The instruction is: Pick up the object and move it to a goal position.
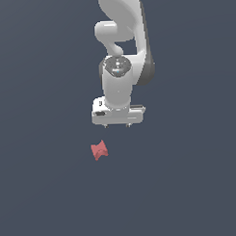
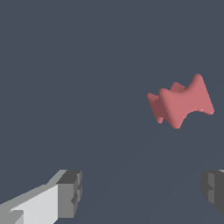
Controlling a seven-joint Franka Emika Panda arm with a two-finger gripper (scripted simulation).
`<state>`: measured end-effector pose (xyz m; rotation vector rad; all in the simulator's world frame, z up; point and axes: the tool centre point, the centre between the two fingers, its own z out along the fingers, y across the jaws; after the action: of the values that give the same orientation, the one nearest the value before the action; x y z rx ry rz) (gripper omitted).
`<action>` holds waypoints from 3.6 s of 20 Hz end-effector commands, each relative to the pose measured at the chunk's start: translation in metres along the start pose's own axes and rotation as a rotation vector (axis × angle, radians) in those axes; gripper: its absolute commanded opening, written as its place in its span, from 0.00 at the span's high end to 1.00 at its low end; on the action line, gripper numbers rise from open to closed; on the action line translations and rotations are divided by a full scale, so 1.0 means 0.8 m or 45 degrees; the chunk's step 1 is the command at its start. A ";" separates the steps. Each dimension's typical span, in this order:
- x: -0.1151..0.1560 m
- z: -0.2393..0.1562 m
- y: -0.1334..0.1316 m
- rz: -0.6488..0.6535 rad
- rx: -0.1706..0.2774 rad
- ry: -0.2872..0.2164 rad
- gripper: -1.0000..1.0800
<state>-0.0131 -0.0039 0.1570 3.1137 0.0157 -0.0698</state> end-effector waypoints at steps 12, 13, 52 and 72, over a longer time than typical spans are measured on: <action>0.008 -0.022 0.006 0.002 0.003 0.047 0.04; 0.009 -0.021 0.006 0.001 0.003 0.046 0.04; 0.075 0.081 0.112 -0.497 0.022 0.062 0.04; 0.078 0.144 0.111 -0.501 0.022 0.063 1.00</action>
<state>0.0446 -0.0957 0.0413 3.0779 0.6299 -0.0011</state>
